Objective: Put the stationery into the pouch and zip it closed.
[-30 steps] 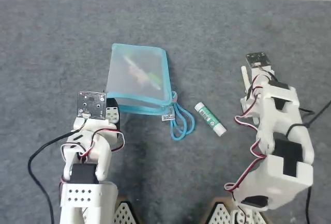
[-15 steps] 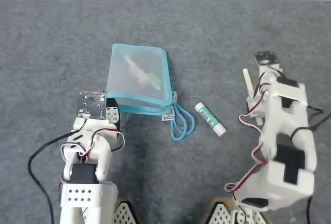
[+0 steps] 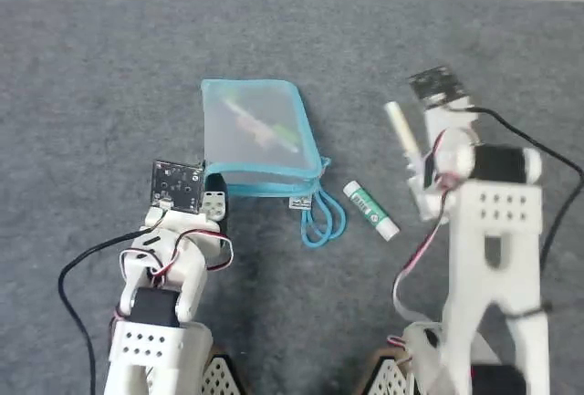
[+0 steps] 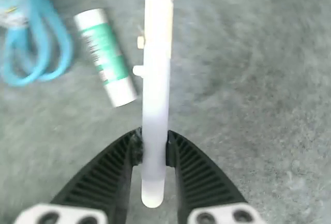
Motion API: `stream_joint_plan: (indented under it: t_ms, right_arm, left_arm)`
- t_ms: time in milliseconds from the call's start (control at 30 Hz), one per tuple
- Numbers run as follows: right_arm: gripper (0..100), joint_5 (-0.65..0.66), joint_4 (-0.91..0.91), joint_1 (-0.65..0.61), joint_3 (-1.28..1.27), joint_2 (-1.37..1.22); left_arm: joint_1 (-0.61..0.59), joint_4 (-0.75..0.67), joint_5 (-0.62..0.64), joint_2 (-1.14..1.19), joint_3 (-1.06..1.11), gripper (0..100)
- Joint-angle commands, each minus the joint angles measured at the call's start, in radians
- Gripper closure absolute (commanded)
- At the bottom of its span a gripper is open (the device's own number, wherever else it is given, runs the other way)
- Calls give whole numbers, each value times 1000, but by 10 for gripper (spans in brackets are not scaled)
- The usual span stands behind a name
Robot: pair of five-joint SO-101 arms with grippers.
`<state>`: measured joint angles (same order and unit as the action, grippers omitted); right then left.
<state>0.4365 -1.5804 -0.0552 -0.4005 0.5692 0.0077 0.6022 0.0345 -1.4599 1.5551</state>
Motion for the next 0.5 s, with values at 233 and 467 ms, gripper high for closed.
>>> stream_joint_plan:
  t_ms: [233,467]
  right_arm:
    - [992,235,-206,-421,-77,340]
    - [992,175,-133,-450,-91,223]
  left_arm:
    - [12,-12,37,-12,-16,990]
    - [80,-8,34,-12,-16,990]
